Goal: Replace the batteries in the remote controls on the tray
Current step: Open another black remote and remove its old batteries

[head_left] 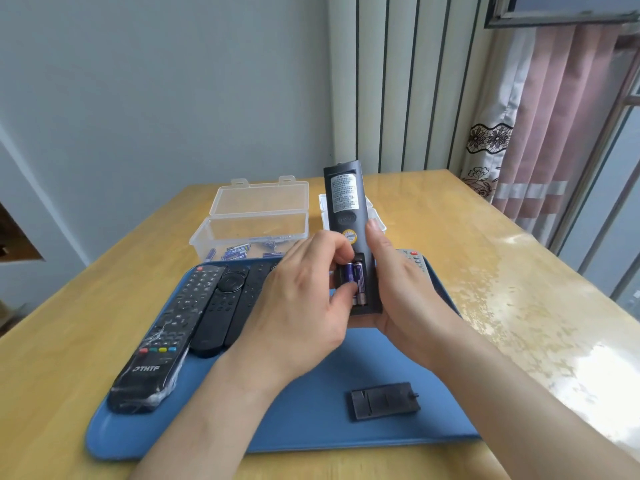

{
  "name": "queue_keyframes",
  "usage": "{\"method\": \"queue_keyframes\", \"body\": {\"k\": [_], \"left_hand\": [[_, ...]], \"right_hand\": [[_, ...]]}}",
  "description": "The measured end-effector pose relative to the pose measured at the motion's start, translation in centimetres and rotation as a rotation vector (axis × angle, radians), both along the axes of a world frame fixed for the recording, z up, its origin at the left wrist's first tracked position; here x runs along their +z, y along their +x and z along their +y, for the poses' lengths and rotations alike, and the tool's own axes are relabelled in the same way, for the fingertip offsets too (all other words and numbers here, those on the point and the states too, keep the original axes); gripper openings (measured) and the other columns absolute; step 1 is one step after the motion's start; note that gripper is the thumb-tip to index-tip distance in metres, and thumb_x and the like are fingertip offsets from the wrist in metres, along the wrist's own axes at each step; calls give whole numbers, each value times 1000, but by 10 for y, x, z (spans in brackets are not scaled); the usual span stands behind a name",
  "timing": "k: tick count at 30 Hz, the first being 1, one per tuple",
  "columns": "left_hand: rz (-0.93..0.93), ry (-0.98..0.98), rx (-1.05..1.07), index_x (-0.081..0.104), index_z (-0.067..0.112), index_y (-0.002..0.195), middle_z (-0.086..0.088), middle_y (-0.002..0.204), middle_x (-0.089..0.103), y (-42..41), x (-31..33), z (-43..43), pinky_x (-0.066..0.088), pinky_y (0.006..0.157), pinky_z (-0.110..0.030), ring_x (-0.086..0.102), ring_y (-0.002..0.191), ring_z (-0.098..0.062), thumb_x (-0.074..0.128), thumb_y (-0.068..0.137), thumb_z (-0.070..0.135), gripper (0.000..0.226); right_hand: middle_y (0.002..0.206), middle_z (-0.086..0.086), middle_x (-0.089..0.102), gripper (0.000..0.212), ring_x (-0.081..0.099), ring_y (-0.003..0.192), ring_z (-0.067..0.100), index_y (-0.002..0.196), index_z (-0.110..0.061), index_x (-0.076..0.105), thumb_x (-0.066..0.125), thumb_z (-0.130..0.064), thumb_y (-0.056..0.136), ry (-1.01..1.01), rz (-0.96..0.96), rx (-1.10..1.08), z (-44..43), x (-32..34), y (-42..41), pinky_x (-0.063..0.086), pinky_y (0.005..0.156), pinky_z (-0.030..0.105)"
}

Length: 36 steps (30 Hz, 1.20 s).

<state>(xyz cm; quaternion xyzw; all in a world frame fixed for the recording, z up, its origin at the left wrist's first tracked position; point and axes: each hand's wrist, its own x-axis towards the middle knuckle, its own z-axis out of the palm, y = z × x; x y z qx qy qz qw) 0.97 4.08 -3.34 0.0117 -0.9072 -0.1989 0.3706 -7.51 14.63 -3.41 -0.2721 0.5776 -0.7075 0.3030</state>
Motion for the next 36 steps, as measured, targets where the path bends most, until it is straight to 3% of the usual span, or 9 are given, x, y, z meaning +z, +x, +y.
{"method": "queue_keyframes", "body": {"k": [11, 16, 19, 23, 25, 27, 29, 34, 36], "left_hand": [[21, -53, 26, 53, 16, 103, 8, 95, 60, -3, -3, 5, 46, 73, -30, 55, 88, -15, 66, 79, 9, 28], [44, 86, 7, 56, 16, 103, 9, 91, 61, -6, -1, 5, 39, 73, -16, 51, 84, -8, 55, 87, 6, 18], [64, 153, -57, 54, 16, 106, 5, 89, 62, -4, 0, 5, 43, 76, -20, 54, 83, -11, 52, 89, 8, 19], [23, 135, -73, 51, 23, 119, 12, 75, 47, -3, -5, 6, 37, 67, -14, 47, 73, -4, 60, 82, 8, 41], [10, 112, -63, 49, 23, 127, 15, 81, 45, -4, -7, 7, 36, 69, -9, 48, 75, -1, 65, 78, 3, 55], [43, 137, -50, 50, 29, 126, 13, 87, 51, -5, -7, 7, 41, 68, -10, 52, 76, -6, 67, 76, 1, 60], [94, 326, -72, 52, 35, 121, 9, 91, 61, -4, -4, 10, 47, 66, -16, 57, 72, -9, 66, 75, 3, 58], [181, 1518, -219, 60, 12, 113, -8, 76, 64, -7, 11, 5, 41, 48, -26, 49, 54, -17, 43, 87, -9, 38], [189, 1801, -237, 63, 8, 103, -8, 73, 56, -6, 12, -4, 42, 44, -21, 47, 53, -16, 41, 89, -2, 27]], "right_hand": [[117, 18, 63, 59, 69, 102, 29, 121, -11, 57, 34, -60, 97, 15, 59, -21, -3, -2, 0, 60, 75, 48], [115, 19, 65, 56, 71, 97, 28, 121, -10, 54, 35, -57, 98, 10, 86, -31, -7, -4, 5, 61, 72, 47], [114, 21, 64, 55, 69, 99, 34, 120, -13, 55, 35, -58, 97, 23, 108, -31, -8, -4, 8, 60, 74, 51], [78, 6, 62, 52, 67, 71, 19, 93, -18, 61, 30, -59, 98, 2, 95, -18, -4, 0, 6, 57, 61, 33], [69, 0, 56, 53, 60, 68, 17, 80, -19, 58, 29, -60, 98, -21, 63, -7, -2, 1, 4, 55, 61, 32], [73, 3, 58, 55, 59, 73, 20, 86, -16, 60, 29, -60, 97, -33, -6, 18, -3, 0, 3, 58, 65, 36], [79, 4, 67, 57, 64, 77, 21, 98, -15, 65, 31, -61, 97, -48, -114, 37, -4, -1, 2, 58, 72, 41], [89, 17, 67, 63, 65, 70, 30, 107, -10, 65, 34, -64, 95, -76, -317, 44, -4, 1, -4, 56, 71, 44], [89, 19, 65, 61, 65, 68, 31, 104, -9, 61, 36, -64, 95, -70, -356, 15, -2, 2, -5, 57, 66, 43]]}}
